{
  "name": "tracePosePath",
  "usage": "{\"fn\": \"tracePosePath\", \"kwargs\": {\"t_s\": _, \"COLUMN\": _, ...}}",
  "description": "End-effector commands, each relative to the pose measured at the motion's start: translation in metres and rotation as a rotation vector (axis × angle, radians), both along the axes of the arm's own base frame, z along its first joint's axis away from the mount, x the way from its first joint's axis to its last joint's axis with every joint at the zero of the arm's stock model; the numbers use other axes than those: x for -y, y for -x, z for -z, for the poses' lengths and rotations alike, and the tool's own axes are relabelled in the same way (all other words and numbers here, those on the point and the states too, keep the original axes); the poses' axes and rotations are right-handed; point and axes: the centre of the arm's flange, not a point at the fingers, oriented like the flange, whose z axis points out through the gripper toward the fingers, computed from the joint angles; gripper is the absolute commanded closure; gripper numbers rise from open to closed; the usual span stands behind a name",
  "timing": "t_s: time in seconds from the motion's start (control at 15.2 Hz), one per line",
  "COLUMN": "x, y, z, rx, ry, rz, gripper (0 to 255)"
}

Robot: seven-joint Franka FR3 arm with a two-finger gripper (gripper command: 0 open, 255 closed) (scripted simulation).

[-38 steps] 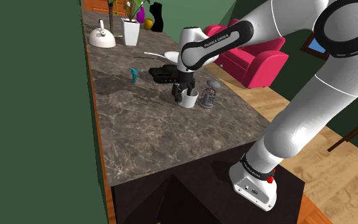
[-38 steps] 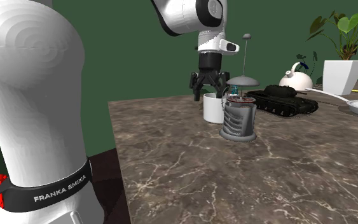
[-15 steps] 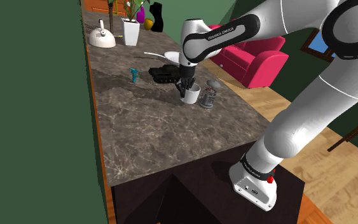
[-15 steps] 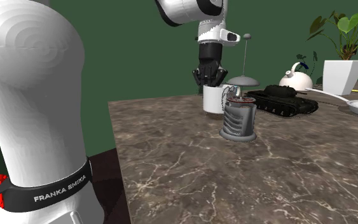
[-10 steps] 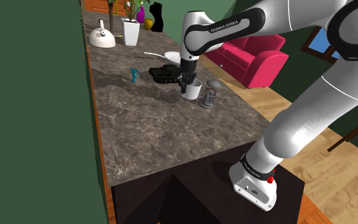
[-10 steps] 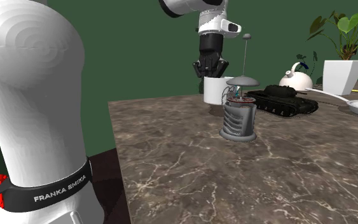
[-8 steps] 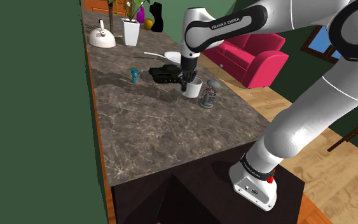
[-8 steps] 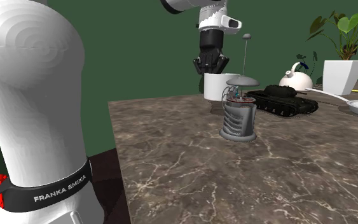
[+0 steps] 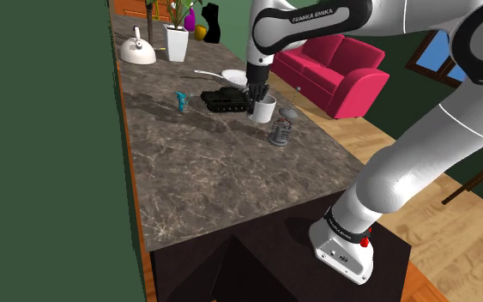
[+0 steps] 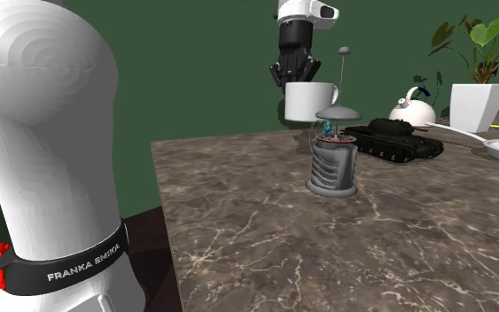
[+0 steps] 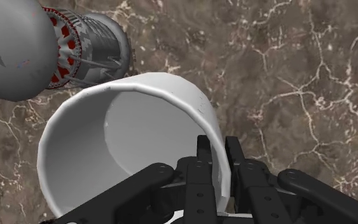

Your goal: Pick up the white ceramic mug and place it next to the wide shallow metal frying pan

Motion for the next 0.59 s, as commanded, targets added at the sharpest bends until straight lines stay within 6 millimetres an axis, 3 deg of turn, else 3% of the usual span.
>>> {"fn": "tracePosePath", "kwargs": {"t_s": 0.0, "x": 0.0, "y": 0.001, "z": -0.011, "rx": 0.0, "ry": 0.0, "rz": 0.0, "gripper": 255}}
{"fn": "tracePosePath", "kwargs": {"t_s": 0.4, "x": 0.0, "y": 0.002, "z": -0.041, "rx": 0.0, "ry": 0.0, "rz": 0.0, "gripper": 255}}
{"fn": "tracePosePath", "kwargs": {"t_s": 0.53, "x": 0.025, "y": -0.007, "z": -0.041, "rx": 0.0, "ry": 0.0, "rz": 0.0, "gripper": 255}}
